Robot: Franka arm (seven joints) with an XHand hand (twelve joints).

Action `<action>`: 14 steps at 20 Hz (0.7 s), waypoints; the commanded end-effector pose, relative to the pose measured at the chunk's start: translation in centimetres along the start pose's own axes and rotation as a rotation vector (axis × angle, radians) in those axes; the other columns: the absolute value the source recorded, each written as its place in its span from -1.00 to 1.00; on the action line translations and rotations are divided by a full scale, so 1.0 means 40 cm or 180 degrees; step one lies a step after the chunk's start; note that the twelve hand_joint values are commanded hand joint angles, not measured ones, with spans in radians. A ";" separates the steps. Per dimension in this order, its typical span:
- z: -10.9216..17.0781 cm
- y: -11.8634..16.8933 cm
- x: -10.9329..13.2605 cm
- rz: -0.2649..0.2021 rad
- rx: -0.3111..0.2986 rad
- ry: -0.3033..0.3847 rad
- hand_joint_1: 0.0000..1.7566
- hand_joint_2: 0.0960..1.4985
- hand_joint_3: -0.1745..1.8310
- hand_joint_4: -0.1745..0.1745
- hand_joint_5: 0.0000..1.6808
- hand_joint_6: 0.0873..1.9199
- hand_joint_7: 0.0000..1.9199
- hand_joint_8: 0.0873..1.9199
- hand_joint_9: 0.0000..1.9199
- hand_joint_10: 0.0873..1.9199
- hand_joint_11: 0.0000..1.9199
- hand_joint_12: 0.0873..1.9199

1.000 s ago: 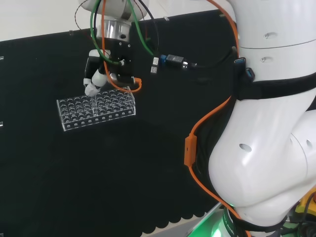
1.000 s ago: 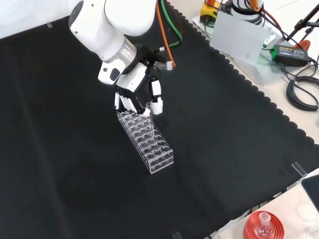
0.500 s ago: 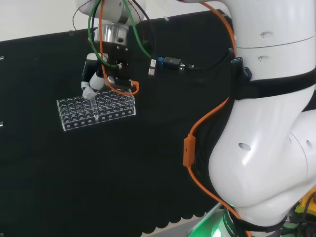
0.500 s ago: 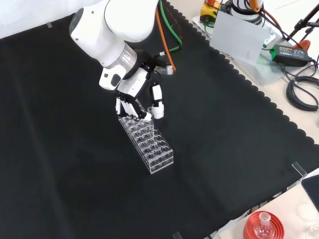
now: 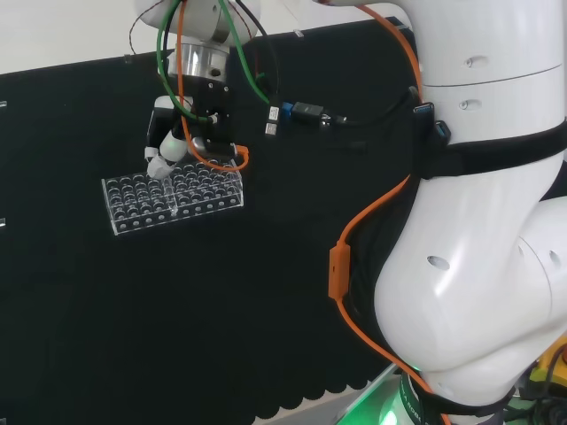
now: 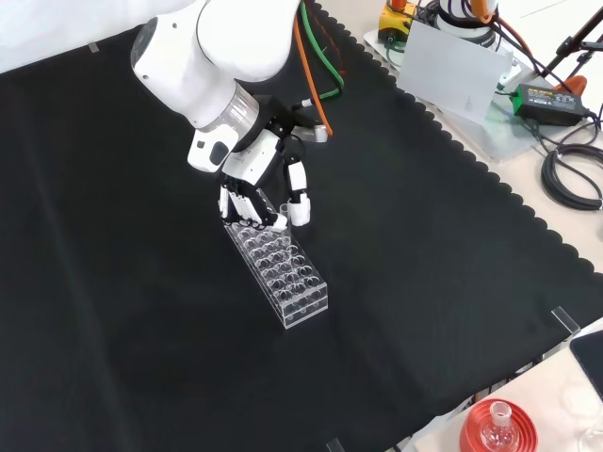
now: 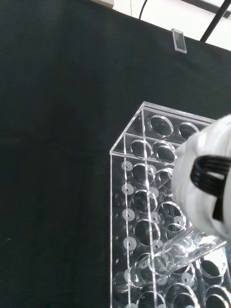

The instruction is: Put the test tube back in the rack.

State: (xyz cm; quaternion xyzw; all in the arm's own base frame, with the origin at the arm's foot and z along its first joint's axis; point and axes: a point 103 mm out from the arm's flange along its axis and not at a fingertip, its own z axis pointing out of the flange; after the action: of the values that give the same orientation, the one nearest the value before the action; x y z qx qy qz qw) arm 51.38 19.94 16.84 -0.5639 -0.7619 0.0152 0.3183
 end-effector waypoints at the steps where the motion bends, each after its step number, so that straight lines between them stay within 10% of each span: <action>1: 0.001 -0.001 -0.001 -0.0011 0.0002 0.0009 0.49 -0.05 -0.37 -1.00 0.48 -0.41 0.36 -0.46 0.12 -0.50 -0.42 0.38; 6: 0.003 -0.001 -0.002 -0.0026 0.0049 0.0046 0.49 -0.05 -0.37 -1.00 0.48 -0.41 0.36 -0.46 0.12 -0.50 -0.42 0.38; 10: -0.003 -0.010 0.000 -0.0077 0.0103 0.0083 0.37 -0.24 -0.21 0.11 0.11 -0.19 0.19 -0.48 -0.05 -0.39 -0.60 0.49; 14: -0.016 -0.019 0.007 -0.0194 -0.0035 0.0190 0.34 -0.46 -0.05 0.34 -0.28 -0.10 -0.14 -0.29 -0.27 -0.20 -0.78 0.59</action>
State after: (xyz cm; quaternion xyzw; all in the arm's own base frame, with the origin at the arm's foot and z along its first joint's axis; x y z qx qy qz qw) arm 51.17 19.82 17.27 -0.5507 -0.7637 0.0141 0.3365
